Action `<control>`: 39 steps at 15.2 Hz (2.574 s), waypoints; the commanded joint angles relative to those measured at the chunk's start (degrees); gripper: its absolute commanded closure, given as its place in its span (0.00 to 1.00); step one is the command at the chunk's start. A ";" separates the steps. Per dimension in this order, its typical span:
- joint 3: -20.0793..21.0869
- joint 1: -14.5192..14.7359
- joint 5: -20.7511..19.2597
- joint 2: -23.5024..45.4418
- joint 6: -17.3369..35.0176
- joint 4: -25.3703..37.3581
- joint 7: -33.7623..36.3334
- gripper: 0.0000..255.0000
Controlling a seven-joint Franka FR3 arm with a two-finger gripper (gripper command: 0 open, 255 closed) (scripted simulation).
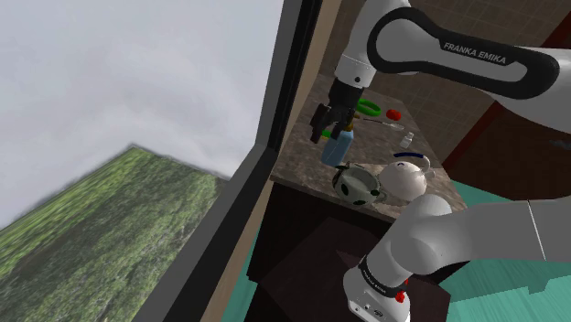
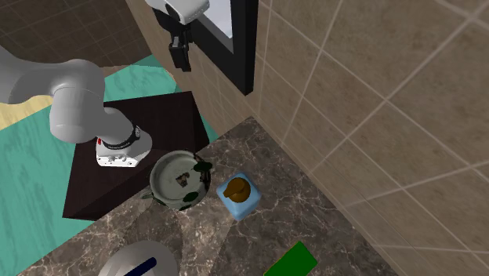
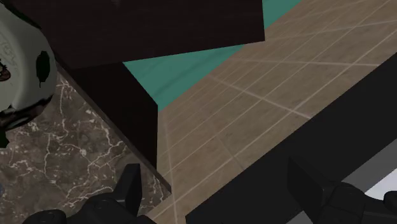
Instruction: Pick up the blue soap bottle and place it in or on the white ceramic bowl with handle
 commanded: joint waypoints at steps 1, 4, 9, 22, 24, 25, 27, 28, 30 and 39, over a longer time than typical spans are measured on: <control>0.00 0.00 0.00 0.00 0.00 0.00 0.00 0.00; -3.48 -1.45 -2.70 1.60 0.36 0.92 -4.31 0.00; -9.15 -3.53 -6.68 5.57 1.31 3.75 -11.38 0.00; -23.22 -6.64 -11.14 22.37 3.99 18.54 -29.98 0.00; -25.32 -6.96 -10.74 25.75 4.18 21.79 -33.04 0.00; -26.35 -7.15 -10.39 27.54 4.23 23.53 -34.61 0.00; -28.36 -7.60 -9.40 31.31 4.22 27.23 -37.82 0.00; -29.36 -7.86 -8.75 33.30 4.14 29.20 -39.47 0.00; -29.92 -8.15 -8.31 34.54 4.84 29.66 -40.50 0.00; -30.00 -8.25 -8.43 34.42 9.92 24.48 -40.42 0.00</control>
